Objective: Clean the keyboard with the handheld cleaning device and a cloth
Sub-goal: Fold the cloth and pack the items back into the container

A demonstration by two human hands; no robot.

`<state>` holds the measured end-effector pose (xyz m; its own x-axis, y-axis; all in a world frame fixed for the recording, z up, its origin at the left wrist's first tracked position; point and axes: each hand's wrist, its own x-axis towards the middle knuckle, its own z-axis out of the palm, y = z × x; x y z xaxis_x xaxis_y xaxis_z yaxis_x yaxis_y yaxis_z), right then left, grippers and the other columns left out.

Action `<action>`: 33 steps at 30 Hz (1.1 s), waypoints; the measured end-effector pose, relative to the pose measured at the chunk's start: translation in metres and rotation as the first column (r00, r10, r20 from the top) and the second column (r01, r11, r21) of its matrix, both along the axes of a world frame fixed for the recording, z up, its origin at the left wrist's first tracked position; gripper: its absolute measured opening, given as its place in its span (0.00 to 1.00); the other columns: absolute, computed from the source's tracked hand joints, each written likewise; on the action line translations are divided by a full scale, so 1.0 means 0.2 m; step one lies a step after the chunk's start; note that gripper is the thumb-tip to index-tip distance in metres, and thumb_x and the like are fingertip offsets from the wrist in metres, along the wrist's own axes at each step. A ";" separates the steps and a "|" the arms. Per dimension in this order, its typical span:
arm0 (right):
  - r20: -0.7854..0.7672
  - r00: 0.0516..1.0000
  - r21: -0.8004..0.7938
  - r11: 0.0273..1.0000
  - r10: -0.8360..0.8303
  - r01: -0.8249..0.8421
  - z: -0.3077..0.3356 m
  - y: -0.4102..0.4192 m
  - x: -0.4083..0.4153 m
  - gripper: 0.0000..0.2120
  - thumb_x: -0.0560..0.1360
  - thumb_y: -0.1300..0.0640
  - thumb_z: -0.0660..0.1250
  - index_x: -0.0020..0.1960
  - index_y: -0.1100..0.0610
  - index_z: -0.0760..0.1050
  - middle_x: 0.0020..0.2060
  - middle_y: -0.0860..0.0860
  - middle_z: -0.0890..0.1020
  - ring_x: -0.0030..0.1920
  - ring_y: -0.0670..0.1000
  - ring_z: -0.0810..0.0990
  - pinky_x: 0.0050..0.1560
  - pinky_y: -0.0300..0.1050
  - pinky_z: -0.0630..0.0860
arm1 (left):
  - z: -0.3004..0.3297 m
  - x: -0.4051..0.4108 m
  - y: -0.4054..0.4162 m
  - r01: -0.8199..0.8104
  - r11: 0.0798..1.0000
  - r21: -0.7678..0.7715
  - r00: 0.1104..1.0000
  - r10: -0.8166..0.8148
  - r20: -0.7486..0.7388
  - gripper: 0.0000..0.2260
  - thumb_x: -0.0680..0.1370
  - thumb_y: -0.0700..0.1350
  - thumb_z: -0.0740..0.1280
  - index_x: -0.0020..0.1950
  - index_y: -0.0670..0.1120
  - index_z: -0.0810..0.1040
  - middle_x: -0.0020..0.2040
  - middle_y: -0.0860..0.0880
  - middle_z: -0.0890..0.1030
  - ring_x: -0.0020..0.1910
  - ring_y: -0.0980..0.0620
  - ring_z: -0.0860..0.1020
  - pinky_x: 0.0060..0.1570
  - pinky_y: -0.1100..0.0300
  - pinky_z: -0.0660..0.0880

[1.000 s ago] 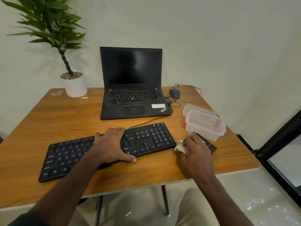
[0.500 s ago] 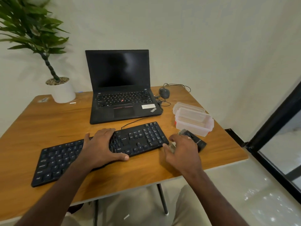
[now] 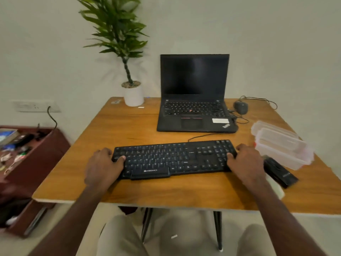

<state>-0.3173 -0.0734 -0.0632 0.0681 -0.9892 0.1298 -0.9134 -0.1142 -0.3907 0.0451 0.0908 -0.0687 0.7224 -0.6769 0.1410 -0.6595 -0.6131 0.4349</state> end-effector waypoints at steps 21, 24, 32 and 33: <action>0.307 0.940 0.118 0.986 -0.150 0.119 0.12 -0.07 -0.08 0.16 0.77 0.52 0.71 0.59 0.54 0.68 0.48 0.50 0.79 0.46 0.51 0.79 0.44 0.47 0.75 | 0.00 -0.09 -0.33 0.068 0.990 -0.127 0.901 -0.116 -0.419 0.24 0.83 0.59 0.60 0.41 0.40 0.77 0.38 0.38 0.78 0.36 0.44 0.74 0.36 0.54 0.66; 0.278 0.950 0.165 0.981 -0.142 0.098 0.12 -0.10 -0.09 0.19 0.76 0.52 0.71 0.61 0.54 0.66 0.51 0.51 0.79 0.49 0.52 0.79 0.49 0.50 0.77 | 0.00 -0.09 -0.42 0.077 0.990 -0.122 0.891 -0.123 -0.437 0.24 0.83 0.59 0.60 0.47 0.38 0.78 0.45 0.39 0.81 0.40 0.45 0.76 0.38 0.52 0.70; 0.208 0.978 0.228 0.973 -0.023 -0.025 0.11 -0.13 -0.08 0.37 0.64 0.41 0.81 0.64 0.52 0.67 0.57 0.50 0.74 0.59 0.53 0.75 0.61 0.51 0.75 | -0.01 -0.09 -0.47 0.071 0.989 -0.130 0.913 -0.116 -0.390 0.25 0.82 0.61 0.60 0.47 0.38 0.80 0.45 0.38 0.82 0.43 0.41 0.78 0.42 0.49 0.74; 0.175 0.985 0.232 0.972 -0.004 -0.037 0.11 -0.13 -0.08 0.40 0.63 0.40 0.81 0.66 0.52 0.67 0.59 0.51 0.74 0.61 0.54 0.75 0.61 0.51 0.74 | -0.02 -0.10 -0.47 0.083 0.987 -0.137 0.920 -0.128 -0.370 0.25 0.82 0.61 0.60 0.45 0.40 0.80 0.43 0.40 0.82 0.42 0.43 0.78 0.43 0.48 0.75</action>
